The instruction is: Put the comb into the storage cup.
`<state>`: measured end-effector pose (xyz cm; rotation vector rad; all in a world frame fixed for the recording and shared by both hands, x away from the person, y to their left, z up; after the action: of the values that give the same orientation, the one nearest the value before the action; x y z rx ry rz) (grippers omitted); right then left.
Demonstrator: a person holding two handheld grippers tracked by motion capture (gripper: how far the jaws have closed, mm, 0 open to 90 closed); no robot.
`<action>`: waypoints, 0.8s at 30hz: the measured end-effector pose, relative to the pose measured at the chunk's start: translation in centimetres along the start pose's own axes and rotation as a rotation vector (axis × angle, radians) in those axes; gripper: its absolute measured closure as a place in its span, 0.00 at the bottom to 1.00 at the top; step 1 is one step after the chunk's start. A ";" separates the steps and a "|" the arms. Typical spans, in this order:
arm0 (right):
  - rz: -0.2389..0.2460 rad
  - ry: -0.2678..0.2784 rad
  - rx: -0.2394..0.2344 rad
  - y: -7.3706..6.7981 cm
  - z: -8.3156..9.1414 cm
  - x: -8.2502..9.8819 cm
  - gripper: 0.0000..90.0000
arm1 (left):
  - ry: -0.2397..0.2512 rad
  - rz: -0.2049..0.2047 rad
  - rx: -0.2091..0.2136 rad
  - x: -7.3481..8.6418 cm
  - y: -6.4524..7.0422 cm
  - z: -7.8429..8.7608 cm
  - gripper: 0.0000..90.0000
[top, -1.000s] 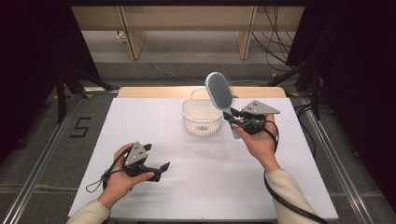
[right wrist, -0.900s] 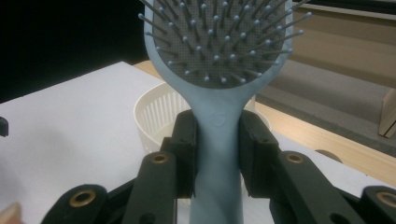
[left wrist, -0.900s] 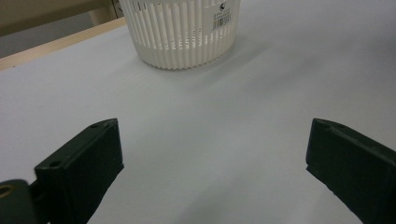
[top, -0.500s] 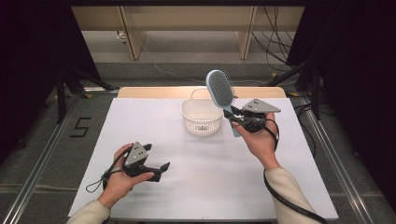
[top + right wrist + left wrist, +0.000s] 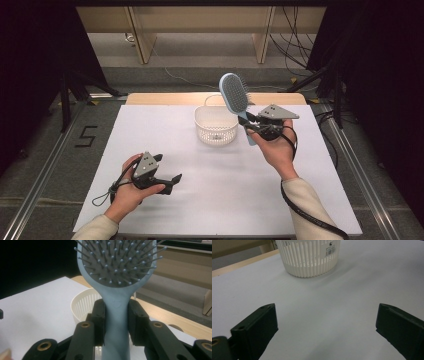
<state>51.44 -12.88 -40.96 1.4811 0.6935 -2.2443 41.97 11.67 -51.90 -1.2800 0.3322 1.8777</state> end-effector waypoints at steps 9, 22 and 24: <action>0.000 0.014 -0.007 -0.4 -0.4 -0.6 0.78 | 0.001 0.002 0.001 0.0 0.0 0.0 0.04; -0.005 0.025 -0.006 -0.4 -0.7 -1.1 0.78 | 0.002 0.003 0.001 -0.1 0.0 -0.1 0.04; -0.006 0.025 -0.007 -0.4 -0.8 -1.2 0.78 | 0.003 0.005 0.003 -0.1 0.0 -0.1 0.04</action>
<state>52.27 -12.07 -40.05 1.5084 0.7133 -2.2289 42.09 11.58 -51.87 -1.2812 0.3402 1.8792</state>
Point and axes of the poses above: each handheld gripper's, and its own axes: z roughly backward along the jaws, x roughly out of its underside, y roughly to its right, the point moved 10 cm from there along -z, roughly forward along the jaws, and after that the axes turned 14 degrees about -z, right-handed, at the moved point
